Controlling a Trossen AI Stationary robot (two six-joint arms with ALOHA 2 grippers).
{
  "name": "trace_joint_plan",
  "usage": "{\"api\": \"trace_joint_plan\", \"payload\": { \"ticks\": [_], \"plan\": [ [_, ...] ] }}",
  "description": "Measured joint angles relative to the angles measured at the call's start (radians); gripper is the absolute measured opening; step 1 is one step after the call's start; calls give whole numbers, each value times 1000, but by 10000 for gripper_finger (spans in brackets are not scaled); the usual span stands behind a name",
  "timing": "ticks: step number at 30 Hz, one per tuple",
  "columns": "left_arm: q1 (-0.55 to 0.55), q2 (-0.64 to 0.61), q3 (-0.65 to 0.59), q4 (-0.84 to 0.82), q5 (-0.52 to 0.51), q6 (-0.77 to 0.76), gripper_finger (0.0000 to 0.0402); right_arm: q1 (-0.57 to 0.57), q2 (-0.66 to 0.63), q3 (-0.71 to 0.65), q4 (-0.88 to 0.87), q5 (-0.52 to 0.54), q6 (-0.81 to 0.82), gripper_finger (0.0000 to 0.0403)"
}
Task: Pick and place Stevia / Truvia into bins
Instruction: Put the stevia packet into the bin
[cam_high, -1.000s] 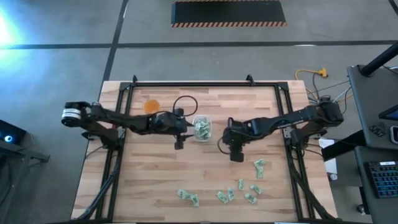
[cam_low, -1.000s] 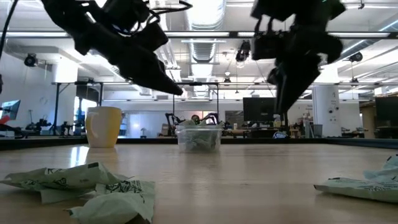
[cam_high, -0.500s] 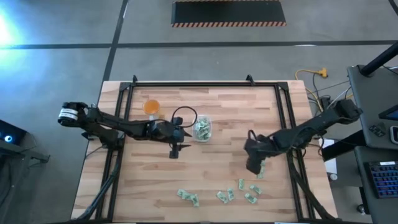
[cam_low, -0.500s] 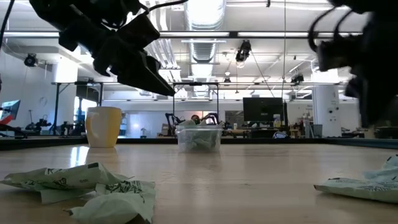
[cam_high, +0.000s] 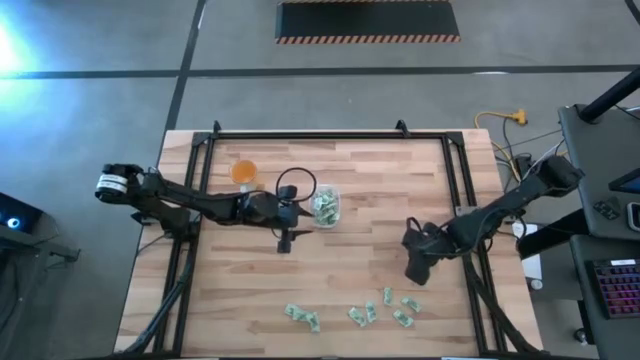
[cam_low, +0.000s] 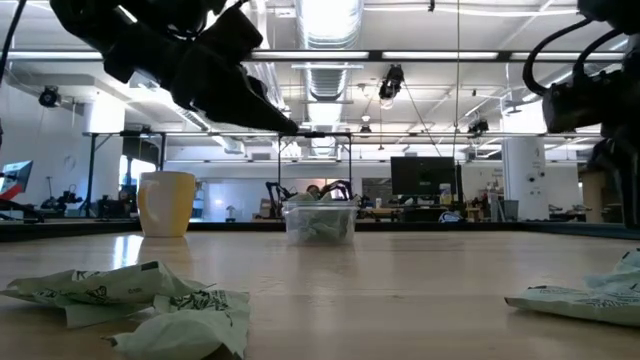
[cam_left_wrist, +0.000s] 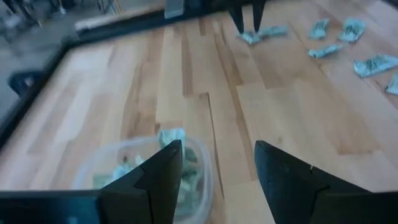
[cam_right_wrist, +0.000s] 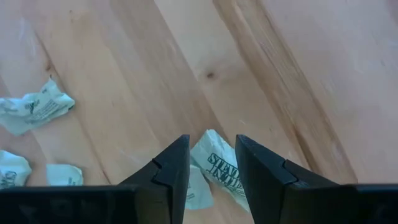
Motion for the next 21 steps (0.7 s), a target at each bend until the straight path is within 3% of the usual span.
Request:
{"api": "trace_joint_plan", "payload": {
  "ticks": [10, 21],
  "plan": [
    [1, 0, 0, 7, -3, 14, 185, 94, 0, -3, 26, 94, -128, 121],
    [2, 0, 0, 7, -3, 14, 185, 106, 1, -49, 90, 100, -71, 121]
  ]
}}
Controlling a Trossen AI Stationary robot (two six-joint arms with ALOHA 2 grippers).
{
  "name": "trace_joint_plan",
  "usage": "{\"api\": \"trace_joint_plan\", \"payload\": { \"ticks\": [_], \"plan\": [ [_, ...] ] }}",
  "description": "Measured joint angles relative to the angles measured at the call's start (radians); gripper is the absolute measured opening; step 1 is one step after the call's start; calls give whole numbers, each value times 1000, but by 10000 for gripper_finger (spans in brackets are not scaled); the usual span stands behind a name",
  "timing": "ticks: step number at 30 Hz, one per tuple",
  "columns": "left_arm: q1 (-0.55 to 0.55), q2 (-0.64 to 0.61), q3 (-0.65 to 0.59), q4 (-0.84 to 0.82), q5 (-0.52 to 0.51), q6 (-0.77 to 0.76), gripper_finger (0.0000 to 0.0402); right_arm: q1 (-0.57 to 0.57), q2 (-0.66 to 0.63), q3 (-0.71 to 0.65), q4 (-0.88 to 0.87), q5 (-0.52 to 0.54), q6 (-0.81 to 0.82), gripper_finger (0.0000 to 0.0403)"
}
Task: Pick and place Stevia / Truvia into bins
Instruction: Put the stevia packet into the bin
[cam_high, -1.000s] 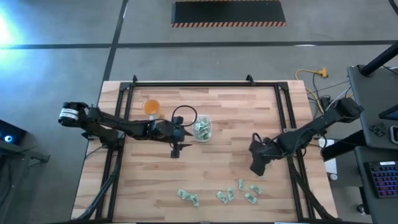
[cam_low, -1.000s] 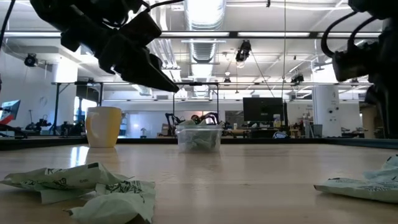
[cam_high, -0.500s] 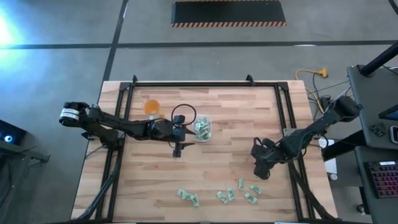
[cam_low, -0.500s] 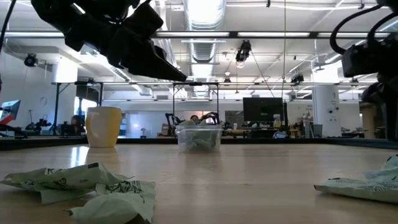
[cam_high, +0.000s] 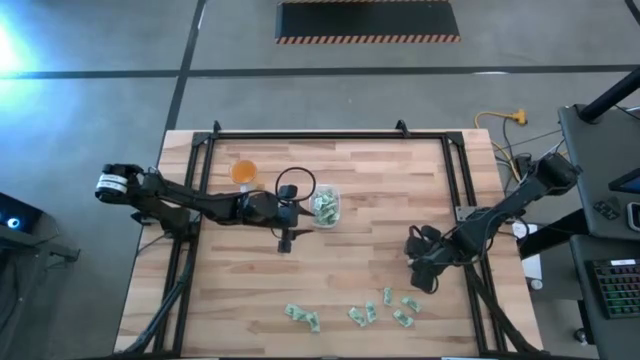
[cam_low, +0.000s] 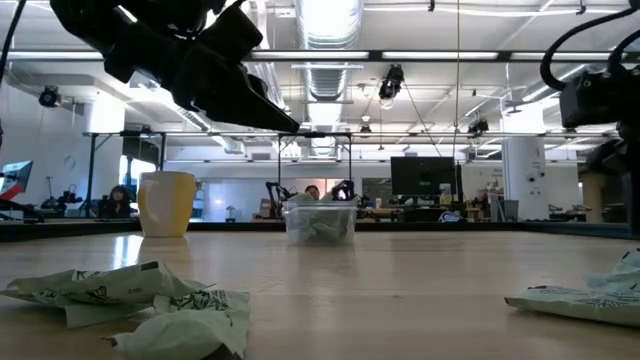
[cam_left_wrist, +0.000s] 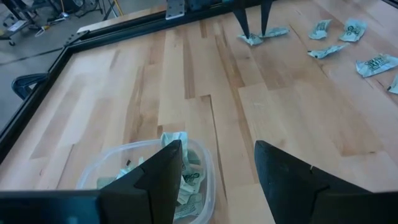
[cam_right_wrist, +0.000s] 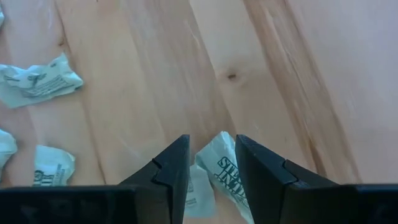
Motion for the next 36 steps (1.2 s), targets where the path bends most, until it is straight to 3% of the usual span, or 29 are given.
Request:
{"api": "trace_joint_plan", "payload": {
  "ticks": [23, 36],
  "plan": [
    [0, 0, -3, -4, -4, 0, 185, 0, 1, -54, 9, -14, 1, 97],
    [0, 0, -3, -4, -4, 1, 185, -3, 0, -26, -1, 0, -101, 16]
  ]
}}
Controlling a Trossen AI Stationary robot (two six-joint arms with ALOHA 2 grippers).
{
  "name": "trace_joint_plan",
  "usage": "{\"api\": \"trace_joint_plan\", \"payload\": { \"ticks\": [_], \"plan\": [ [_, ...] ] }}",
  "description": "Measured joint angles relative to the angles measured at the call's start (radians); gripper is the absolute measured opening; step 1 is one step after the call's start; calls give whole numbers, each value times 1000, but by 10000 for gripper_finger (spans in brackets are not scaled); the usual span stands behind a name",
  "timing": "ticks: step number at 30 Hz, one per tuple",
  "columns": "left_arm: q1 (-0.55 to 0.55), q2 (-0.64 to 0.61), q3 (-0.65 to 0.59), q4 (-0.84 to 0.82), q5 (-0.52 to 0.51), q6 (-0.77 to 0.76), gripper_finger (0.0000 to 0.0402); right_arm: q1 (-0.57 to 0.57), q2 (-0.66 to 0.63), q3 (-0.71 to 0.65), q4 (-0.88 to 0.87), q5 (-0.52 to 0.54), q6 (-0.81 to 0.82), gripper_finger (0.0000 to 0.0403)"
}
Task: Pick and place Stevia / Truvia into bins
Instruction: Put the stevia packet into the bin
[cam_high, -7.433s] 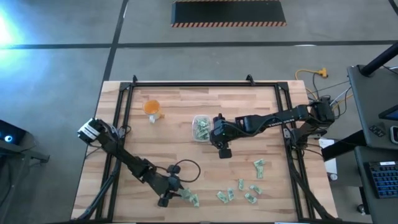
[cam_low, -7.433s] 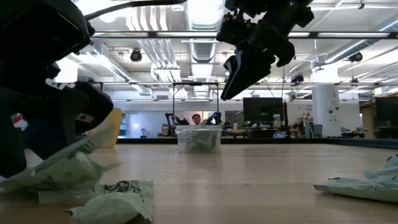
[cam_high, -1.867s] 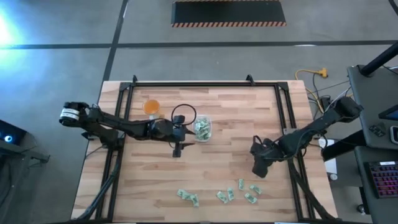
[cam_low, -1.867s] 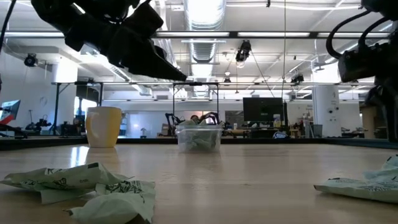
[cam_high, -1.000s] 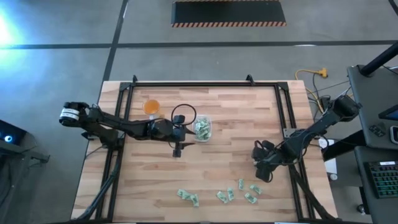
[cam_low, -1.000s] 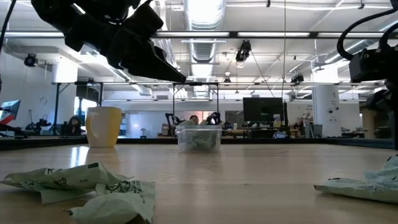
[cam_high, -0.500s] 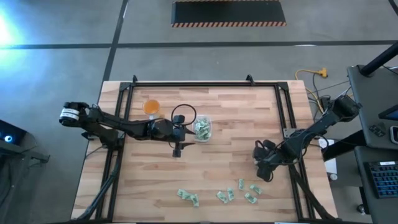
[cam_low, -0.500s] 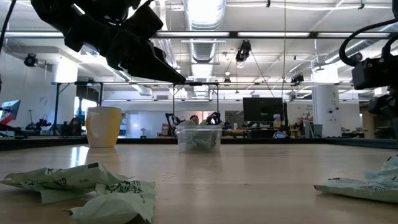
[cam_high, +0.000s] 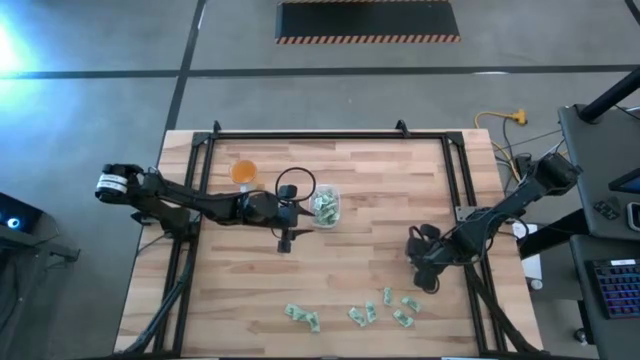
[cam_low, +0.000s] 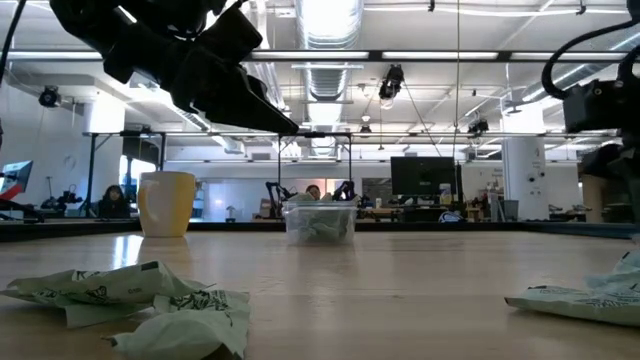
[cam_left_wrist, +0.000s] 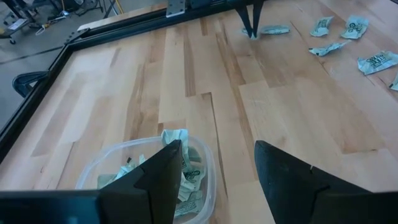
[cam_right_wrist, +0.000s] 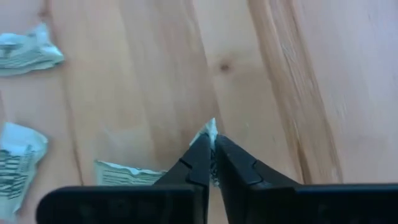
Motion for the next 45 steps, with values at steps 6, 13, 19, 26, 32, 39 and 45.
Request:
{"api": "trace_joint_plan", "payload": {
  "ticks": [6, 13, 19, 26, 32, 39, 45],
  "plan": [
    [0, 0, 0, 1, 0, 0, 185, -2, 0, 56, 1, 113, -126, 9],
    [0, 0, 0, 1, 0, -8, 185, -3, 0, 138, 66, 549, -388, 9],
    [0, 0, -2, -6, 0, -71, 185, -91, 0, 142, 305, 804, -646, 9],
    [-17, 0, -3, -69, 0, -146, 185, -336, 4, 142, 539, 470, -845, 9],
    [-61, 0, -3, -124, 0, -194, 185, -508, 75, 137, 704, 220, -957, 9],
    [-134, 0, -3, -191, 0, -248, 185, -659, 273, 153, 954, -38, -1048, 9],
    [-192, 0, -3, -216, 1, -307, 185, -744, 450, 268, 988, -90, -1049, 9]
  ]
}}
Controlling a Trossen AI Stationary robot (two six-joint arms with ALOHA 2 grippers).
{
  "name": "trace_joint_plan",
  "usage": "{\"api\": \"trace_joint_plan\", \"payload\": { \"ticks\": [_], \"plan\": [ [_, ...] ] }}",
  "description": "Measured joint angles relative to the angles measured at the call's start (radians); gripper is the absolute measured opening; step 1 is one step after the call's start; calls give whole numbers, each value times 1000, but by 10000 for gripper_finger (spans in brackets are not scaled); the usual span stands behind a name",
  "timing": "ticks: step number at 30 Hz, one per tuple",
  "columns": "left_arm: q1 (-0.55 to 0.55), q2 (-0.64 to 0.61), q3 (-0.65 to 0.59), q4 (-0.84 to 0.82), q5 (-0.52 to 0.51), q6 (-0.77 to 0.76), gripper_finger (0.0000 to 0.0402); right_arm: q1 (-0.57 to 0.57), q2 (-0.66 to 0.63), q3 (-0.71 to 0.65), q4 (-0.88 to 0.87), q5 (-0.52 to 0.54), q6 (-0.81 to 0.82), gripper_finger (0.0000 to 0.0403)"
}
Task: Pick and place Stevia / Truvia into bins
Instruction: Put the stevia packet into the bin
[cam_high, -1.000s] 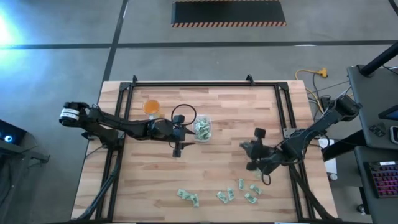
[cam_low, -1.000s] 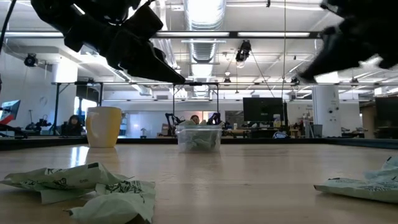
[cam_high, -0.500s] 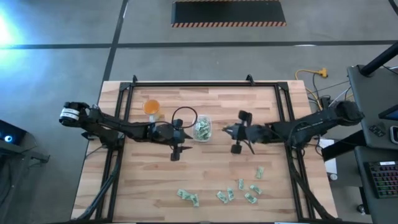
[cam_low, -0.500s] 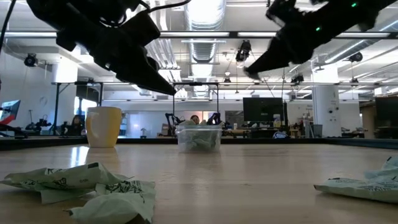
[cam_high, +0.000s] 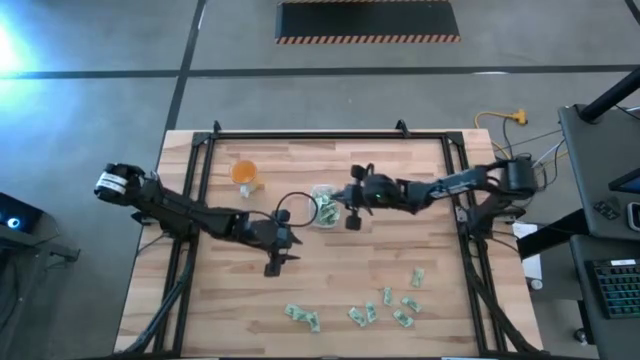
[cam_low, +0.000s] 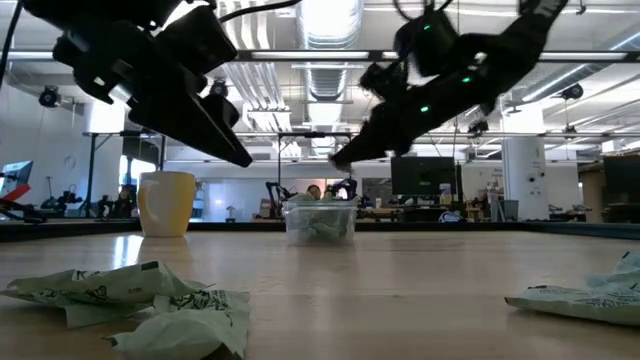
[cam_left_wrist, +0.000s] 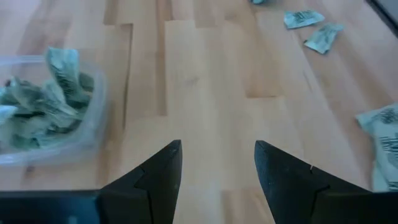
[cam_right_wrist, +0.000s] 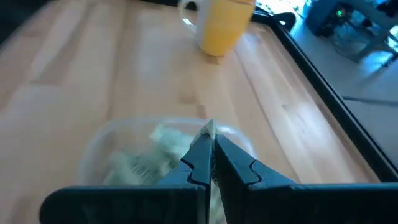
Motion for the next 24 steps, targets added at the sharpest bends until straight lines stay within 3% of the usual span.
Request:
{"api": "trace_joint_plan", "payload": {
  "ticks": [12, 24],
  "plan": [
    [-104, 0, -11, -88, -3, -122, 185, -61, 171, 265, -282, -23, 130, 9],
    [-155, 0, -90, -71, -57, -250, 185, -62, 223, 345, -359, -44, 200, 9]
  ]
}}
